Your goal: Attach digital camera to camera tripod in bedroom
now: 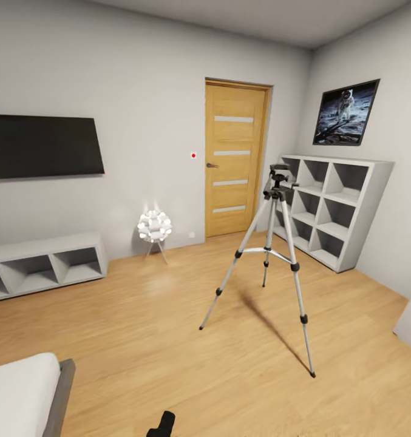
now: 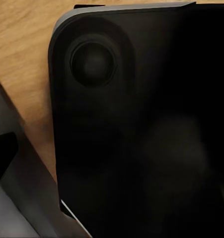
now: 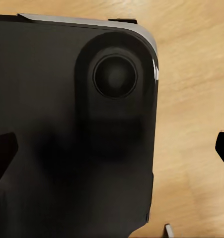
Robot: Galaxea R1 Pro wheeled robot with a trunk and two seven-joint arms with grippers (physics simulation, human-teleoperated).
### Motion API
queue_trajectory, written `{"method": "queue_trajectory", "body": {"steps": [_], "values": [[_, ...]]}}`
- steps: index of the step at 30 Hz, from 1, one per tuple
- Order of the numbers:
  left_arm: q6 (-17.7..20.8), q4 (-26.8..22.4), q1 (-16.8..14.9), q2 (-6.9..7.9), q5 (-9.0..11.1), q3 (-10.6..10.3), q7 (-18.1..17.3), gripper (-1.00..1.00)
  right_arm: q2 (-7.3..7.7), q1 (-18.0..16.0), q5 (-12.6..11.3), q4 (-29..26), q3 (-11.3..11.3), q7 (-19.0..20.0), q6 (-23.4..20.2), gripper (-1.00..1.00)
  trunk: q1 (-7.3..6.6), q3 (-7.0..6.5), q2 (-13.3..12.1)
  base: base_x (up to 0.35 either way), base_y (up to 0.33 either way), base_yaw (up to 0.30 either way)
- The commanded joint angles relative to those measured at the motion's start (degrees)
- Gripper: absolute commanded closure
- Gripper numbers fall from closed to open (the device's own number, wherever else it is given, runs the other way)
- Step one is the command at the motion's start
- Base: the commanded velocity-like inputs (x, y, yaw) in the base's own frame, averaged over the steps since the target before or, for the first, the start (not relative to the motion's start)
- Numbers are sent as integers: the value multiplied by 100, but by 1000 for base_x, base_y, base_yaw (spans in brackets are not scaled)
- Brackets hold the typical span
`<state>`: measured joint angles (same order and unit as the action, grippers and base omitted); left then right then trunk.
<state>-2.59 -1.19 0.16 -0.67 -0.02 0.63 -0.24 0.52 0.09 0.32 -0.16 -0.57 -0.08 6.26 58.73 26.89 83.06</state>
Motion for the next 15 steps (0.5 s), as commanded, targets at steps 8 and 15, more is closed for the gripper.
{"method": "queue_trajectory", "body": {"steps": [8, 15], "values": [[-13, -11, 2, 4, 2, 8, 5, -100, 0, 0, 3, -1, -5, -1, 9, -100, 0, 4, 2, 0, 0, -284], [-13, -13, 2, 8, 2, 14, 6, -100, 0, 0, 3, -1, -5, -1, 7, -100, 0, 4, 2, 0, 0, -284]]}}
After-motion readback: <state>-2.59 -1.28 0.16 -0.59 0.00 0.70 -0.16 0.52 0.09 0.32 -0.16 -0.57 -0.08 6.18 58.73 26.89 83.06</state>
